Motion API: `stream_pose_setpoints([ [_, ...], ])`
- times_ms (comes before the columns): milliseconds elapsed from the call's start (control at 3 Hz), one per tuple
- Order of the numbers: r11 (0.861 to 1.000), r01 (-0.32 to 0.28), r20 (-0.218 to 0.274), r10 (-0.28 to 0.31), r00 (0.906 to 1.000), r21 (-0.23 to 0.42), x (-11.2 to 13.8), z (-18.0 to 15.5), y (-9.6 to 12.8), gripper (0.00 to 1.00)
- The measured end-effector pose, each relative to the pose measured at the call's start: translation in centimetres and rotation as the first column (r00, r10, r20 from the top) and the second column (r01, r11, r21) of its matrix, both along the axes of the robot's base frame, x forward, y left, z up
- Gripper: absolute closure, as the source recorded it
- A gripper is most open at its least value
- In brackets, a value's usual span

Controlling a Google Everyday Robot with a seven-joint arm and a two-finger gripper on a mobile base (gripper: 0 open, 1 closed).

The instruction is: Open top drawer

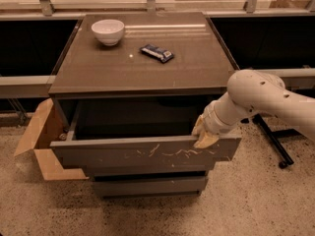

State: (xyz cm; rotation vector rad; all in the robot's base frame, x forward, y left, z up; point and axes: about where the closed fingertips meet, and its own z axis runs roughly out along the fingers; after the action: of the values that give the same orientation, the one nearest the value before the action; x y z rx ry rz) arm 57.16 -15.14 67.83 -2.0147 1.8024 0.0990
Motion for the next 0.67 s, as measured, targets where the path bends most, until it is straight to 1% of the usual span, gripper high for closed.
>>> stream_pose_setpoints([
  [333,1.0,0.0,0.0,0.0,1.0,0.0,-0.02,0.03,0.0,0.82],
  [667,1.0,0.0,0.0,0.0,1.0,0.0,-0.02,0.03,0.01,0.59],
])
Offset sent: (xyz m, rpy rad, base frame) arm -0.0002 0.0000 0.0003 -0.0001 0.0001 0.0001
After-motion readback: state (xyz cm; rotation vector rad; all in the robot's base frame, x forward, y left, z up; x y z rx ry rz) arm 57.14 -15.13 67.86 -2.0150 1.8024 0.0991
